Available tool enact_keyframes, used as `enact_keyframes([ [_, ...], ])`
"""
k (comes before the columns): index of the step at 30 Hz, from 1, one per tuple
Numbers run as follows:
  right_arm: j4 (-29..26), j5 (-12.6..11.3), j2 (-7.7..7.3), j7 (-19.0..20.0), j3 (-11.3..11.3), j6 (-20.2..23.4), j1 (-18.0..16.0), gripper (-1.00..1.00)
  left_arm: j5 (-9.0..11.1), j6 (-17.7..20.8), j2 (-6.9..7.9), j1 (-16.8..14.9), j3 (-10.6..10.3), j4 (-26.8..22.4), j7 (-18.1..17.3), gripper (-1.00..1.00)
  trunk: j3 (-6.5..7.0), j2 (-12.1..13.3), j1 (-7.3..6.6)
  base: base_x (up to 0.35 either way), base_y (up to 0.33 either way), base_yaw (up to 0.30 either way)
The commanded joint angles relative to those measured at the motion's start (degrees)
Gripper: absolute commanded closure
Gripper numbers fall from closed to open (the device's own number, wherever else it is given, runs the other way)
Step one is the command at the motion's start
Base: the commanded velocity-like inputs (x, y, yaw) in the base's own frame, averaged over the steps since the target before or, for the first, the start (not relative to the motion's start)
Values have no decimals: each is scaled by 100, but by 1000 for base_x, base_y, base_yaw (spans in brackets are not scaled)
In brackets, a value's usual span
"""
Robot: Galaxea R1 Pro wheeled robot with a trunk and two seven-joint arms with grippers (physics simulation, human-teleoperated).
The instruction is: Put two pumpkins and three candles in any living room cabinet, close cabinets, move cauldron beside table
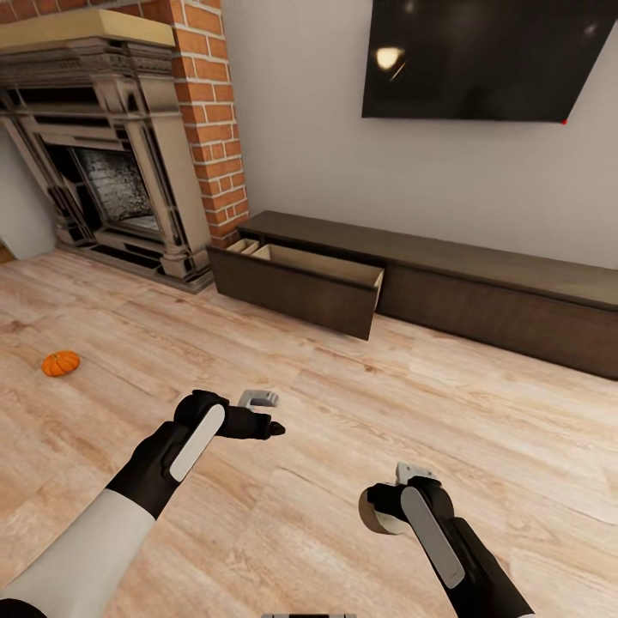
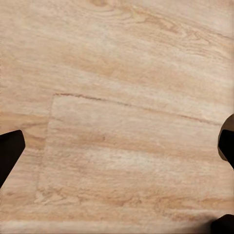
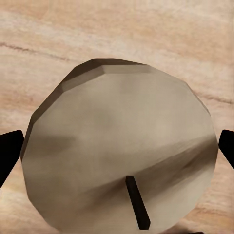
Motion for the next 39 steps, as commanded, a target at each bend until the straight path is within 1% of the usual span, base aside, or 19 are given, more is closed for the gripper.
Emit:
enact_keyframes([
  [1,-6,-64,-2,-66,10,3,-3,100,22,14,5,-4,-13,-5,23,-100,14,40,-23,0,0,0],
  [39,-6,-73,3,-58,11,3,-3,100,22,14,5,-4,-14,-5,24,-100,696,1564,-858,0,0,0],
])
